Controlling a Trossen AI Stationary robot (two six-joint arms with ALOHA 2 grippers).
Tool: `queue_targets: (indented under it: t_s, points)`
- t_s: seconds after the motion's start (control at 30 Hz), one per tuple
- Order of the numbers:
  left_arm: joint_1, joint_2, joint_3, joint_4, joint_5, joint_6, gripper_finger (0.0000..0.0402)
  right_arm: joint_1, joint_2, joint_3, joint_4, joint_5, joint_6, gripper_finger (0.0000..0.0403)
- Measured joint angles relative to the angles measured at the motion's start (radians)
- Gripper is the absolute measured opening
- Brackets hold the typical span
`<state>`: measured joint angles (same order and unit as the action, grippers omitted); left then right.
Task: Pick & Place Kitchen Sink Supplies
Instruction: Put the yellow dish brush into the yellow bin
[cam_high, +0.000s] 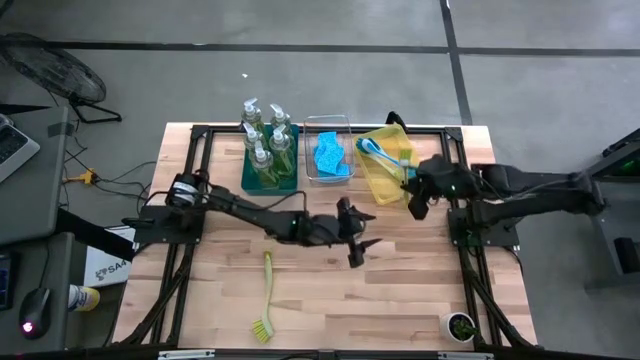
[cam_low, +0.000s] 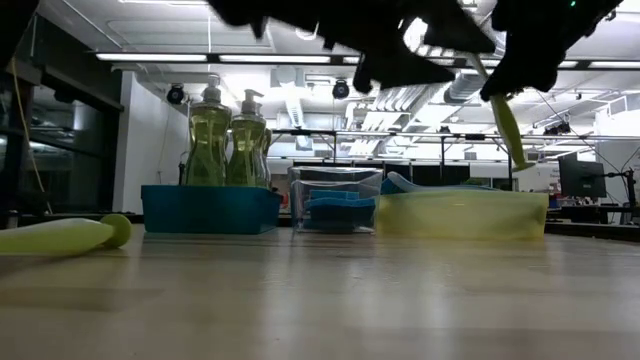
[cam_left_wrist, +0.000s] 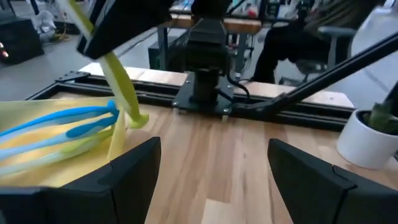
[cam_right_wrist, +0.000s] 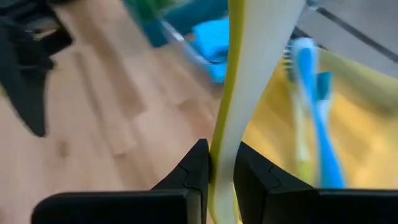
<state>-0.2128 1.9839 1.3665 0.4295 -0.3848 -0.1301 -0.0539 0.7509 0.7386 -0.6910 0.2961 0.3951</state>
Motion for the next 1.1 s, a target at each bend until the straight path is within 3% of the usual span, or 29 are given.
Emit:
queue_targets:
  t_s: [0.1, 0.33, 0.57, 0.9, 1.1]
  points:
    - [0.026, 0.000, -0.077, 0.130, 0.036, -0.001, 0.0291, -0.120, 0.001, 0.000, -0.020, -0.042, -0.074, 0.0040]
    - [0.030, 0.000, -0.256, 0.414, 0.006, 0.013, 0.0291, -0.339, 0.027, 0.001, 0.026, -0.141, -0.221, 0.0040]
    - [0.023, 0.000, -0.391, 0.594, 0.024, 0.011, 0.0291, -0.465, 0.191, 0.042, 0.007, -0.269, -0.331, 0.0040]
    - [0.001, 0.000, -0.413, 0.579, 0.041, -0.003, 0.0291, -0.530, 0.583, 0.484, -0.444, -0.244, -0.411, 0.0040]
    - [0.001, 0.000, -0.413, 0.518, 0.068, -0.029, 0.0291, -0.551, 0.785, 0.720, -0.753, -0.193, -0.364, 0.0040]
